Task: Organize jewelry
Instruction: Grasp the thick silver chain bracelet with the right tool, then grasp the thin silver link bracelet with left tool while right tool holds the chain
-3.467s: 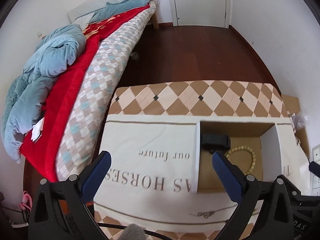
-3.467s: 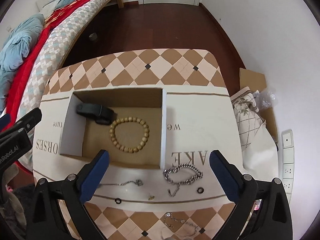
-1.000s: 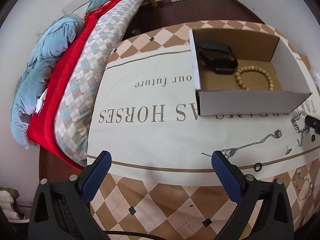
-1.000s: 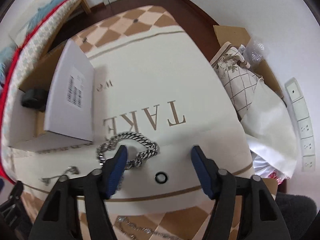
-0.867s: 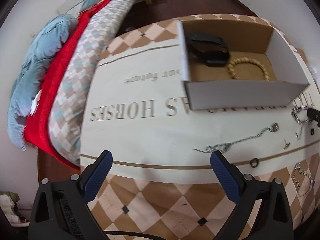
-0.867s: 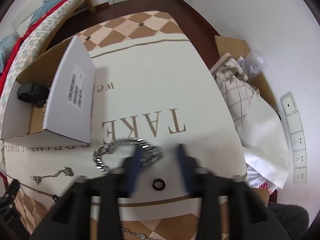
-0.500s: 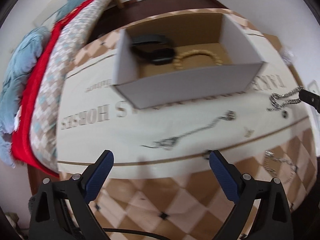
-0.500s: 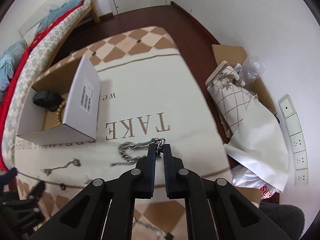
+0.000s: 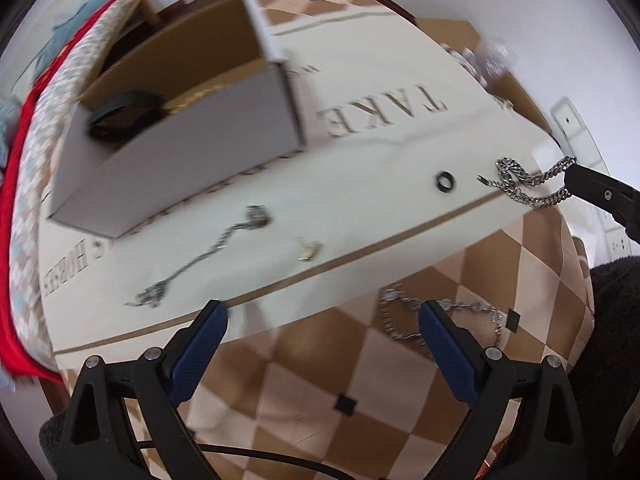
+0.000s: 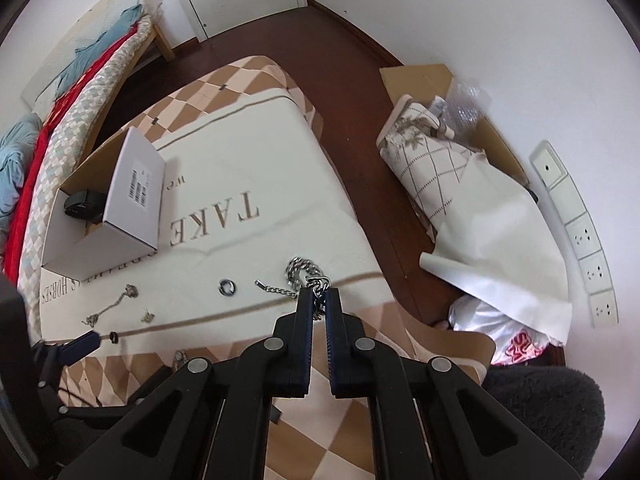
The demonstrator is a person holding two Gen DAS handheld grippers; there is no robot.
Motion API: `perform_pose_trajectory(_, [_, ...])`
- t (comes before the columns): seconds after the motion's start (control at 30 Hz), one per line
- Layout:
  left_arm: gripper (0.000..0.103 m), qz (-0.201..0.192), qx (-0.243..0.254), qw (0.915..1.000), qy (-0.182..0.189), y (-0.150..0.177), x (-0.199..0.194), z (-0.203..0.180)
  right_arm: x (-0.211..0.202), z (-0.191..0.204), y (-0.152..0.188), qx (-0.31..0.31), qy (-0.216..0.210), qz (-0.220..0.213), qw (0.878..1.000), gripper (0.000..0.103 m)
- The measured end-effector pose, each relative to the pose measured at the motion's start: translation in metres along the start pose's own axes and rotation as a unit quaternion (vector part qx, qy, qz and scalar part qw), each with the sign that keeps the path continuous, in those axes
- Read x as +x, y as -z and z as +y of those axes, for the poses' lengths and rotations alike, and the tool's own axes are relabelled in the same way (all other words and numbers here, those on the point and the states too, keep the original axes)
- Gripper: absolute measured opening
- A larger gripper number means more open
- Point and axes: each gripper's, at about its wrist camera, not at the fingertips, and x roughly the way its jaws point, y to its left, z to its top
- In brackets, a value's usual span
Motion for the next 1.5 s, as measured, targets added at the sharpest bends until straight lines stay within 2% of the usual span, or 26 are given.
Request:
perform_pose_trajectory(0.07, [0.083, 0.008, 0.014, 0.9999, 0.0, 0.0, 0.006, -0.009, 0.0, -0.002, 0.002, 0.001, -0.001, 0.001, 1.0, 0.006])
perform_pose_trajectory(0.17, [0.065, -0.003, 0.021, 0.9995, 0.025, -0.001, 0.005, -0.015, -0.001, -0.003, 0.003, 0.002, -0.004, 0.001, 1.0, 0.006])
perform_pose_trajectory(0.2, [0.05, -0.006, 0.025, 0.9992, 0.029, -0.002, 0.003, -0.017, -0.001, -0.003, 0.003, 0.002, -0.005, 0.001, 1.0, 0.006])
perform_pose_trajectory(0.23, [0.021, -0.011, 0.032, 0.999, 0.03, -0.003, -0.001, -0.02, -0.002, -0.003, 0.003, 0.003, -0.006, 0.0, 1.0, 0.006])
perform_pose_trajectory(0.27, [0.004, -0.011, 0.036, 0.9989, 0.029, -0.004, -0.002, -0.021, -0.003, -0.003, 0.002, 0.003, -0.008, -0.001, 1.0, 0.006])
perform_pose_trajectory(0.3, [0.002, -0.005, 0.037, 0.9988, 0.032, -0.006, -0.001, -0.02, -0.005, -0.002, 0.001, 0.003, -0.01, -0.003, 1.0, 0.006])
perform_pose_trajectory(0.5, [0.0, -0.005, 0.008, 0.9993, 0.037, -0.009, -0.008, 0.002, -0.022, 0.004, -0.005, 0.001, -0.029, -0.017, 0.999, 0.006])
perform_pose_trajectory(0.8, [0.0, -0.068, -0.023, 0.9968, 0.034, -0.005, -0.067, 0.042, -0.052, 0.025, -0.011, -0.009, -0.077, -0.037, 0.996, 0.006])
perform_pose_trajectory(0.87, [0.0, -0.082, -0.029, 0.9955, 0.038, -0.007, -0.08, 0.052, -0.057, 0.031, -0.013, -0.012, -0.083, -0.042, 0.996, 0.006])
perform_pose_trajectory(0.9, [0.0, -0.083, -0.033, 0.9945, 0.055, -0.008, -0.083, 0.057, -0.06, 0.033, -0.014, -0.013, -0.088, -0.045, 0.995, 0.006])
perform_pose_trajectory(1.0, [0.005, -0.07, -0.057, 0.9917, 0.092, -0.009, -0.077, 0.071, -0.064, 0.038, -0.017, -0.017, -0.089, -0.051, 0.995, 0.006])
perform_pose_trajectory(1.07, [0.008, -0.036, -0.072, 0.9906, 0.11, -0.01, -0.056, 0.071, -0.064, 0.038, -0.016, -0.018, -0.085, -0.051, 0.995, 0.006])
perform_pose_trajectory(1.23, [0.01, 0.002, -0.071, 0.9899, 0.122, -0.007, -0.017, 0.051, -0.05, 0.027, -0.008, -0.006, -0.073, -0.035, 0.997, 0.006])
perform_pose_trajectory(1.27, [0.012, 0.005, -0.069, 0.99, 0.122, -0.007, -0.013, 0.048, -0.047, 0.023, -0.007, -0.004, -0.071, -0.031, 0.997, 0.006])
perform_pose_trajectory(1.3, [0.019, 0.01, -0.067, 0.9901, 0.122, -0.006, -0.009, 0.044, -0.044, 0.019, -0.004, -0.001, -0.067, -0.026, 0.997, 0.006])
perform_pose_trajectory(1.33, [0.035, 0.012, -0.065, 0.9898, 0.127, -0.007, -0.007, 0.042, -0.042, 0.016, -0.002, 0.002, -0.065, -0.023, 0.998, 0.006])
perform_pose_trajectory(1.4, [0.054, 0.013, -0.062, 0.9896, 0.129, -0.007, -0.002, 0.036, -0.039, 0.011, 0.0, 0.007, -0.063, -0.018, 0.998, 0.006])
perform_pose_trajectory(1.5, [0.054, -0.003, -0.034, 0.9937, 0.107, -0.009, -0.003, 0.024, -0.035, 0.005, 0.003, 0.014, -0.061, -0.014, 0.998, 0.006])
